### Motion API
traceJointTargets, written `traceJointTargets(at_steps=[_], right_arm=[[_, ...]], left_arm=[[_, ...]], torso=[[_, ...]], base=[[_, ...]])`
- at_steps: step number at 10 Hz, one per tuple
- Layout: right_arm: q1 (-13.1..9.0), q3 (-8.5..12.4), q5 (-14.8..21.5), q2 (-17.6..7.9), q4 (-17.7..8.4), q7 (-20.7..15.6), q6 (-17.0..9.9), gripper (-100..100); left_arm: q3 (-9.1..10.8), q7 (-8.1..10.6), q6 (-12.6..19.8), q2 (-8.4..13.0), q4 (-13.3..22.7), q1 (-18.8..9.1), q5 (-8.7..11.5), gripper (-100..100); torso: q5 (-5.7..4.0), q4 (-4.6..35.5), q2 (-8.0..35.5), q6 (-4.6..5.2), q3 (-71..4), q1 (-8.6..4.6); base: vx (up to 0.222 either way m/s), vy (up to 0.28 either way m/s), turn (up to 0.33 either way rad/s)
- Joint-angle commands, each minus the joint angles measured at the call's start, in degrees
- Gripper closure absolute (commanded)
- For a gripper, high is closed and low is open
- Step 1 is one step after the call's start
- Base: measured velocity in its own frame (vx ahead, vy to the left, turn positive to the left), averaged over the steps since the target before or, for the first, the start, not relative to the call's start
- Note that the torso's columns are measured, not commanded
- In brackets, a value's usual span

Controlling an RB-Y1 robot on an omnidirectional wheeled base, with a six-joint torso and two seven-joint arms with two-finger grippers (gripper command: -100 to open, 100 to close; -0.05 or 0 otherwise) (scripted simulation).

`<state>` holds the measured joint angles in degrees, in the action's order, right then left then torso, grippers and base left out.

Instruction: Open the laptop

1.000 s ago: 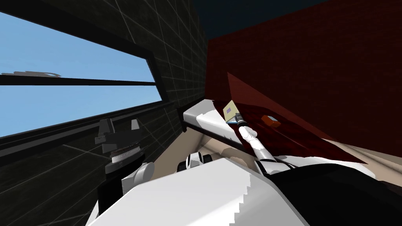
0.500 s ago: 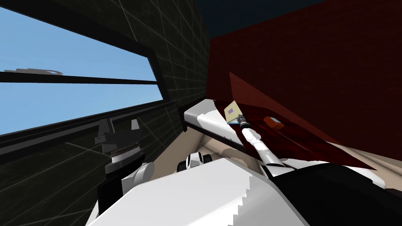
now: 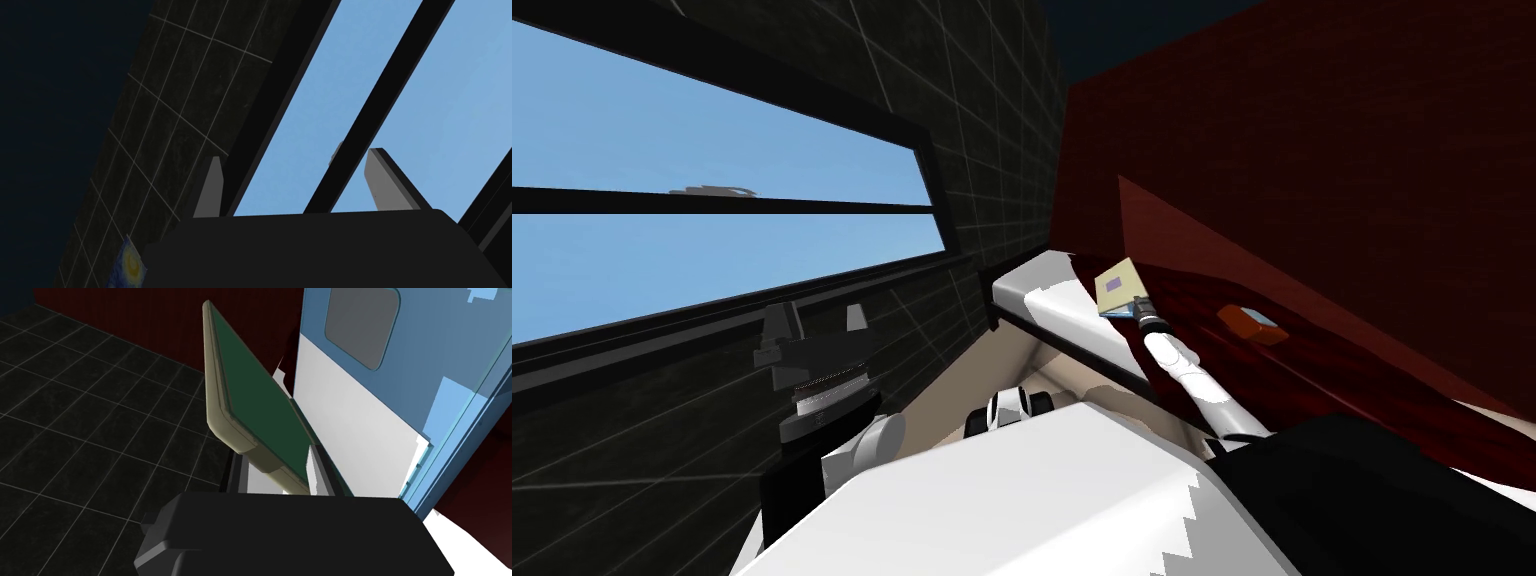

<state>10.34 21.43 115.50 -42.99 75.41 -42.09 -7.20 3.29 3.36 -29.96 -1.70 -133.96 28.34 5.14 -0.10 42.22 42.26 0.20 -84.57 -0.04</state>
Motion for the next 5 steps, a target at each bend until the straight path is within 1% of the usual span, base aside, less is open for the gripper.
traceJointTargets(at_steps=[1, 2, 3, 4, 5], right_arm=[[1.1, -0.4, -4.6, 0.0, -0.2, 0.1, -0.3, 100], [1.1, -0.4, -6.3, 0.0, -0.2, 0.1, -0.3, 100], [3.9, -0.2, -8.1, -3.1, -1.1, -2.5, -3.4, 100], [2.7, 1.7, -7.9, -3.2, -0.3, -1.0, 1.0, -100], [2.6, 2.0, -8.2, -3.8, -0.4, -0.8, 1.6, -100]], left_arm=[[0.00, 0.00, 0.0, 0.0, 0.0, 0.0, 0.0, 0], [0.00, 0.00, 0.0, 0.0, 0.0, 0.0, 0.0, 0], [0.00, 0.00, 0.0, 0.0, 0.0, 0.0, 0.0, 0], [-0.01, 0.00, 0.0, 0.0, 0.0, 0.0, 0.0, 0], [0.00, 0.00, 0.0, 0.0, 0.0, 0.0, 0.0, 0]], torso=[[-0.05, 0.0, 0.1, -0.09, 0.1, -0.06], [-0.04, 0.0, 0.1, -0.20, 0.1, -0.01], [0.05, 0.1, 0.1, -0.25, 0.1, 0.07], [0.23, 0.2, 0.2, -0.34, 0.1, 0.28], [0.24, 0.1, 0.1, -0.18, 0.0, 0.31]], base=[[0.010, -0.001, -0.021], [0.000, 0.000, 0.000], [-0.052, 0.033, 0.302], [-0.016, 0.046, 0.028], [0.029, 0.051, -0.112]])
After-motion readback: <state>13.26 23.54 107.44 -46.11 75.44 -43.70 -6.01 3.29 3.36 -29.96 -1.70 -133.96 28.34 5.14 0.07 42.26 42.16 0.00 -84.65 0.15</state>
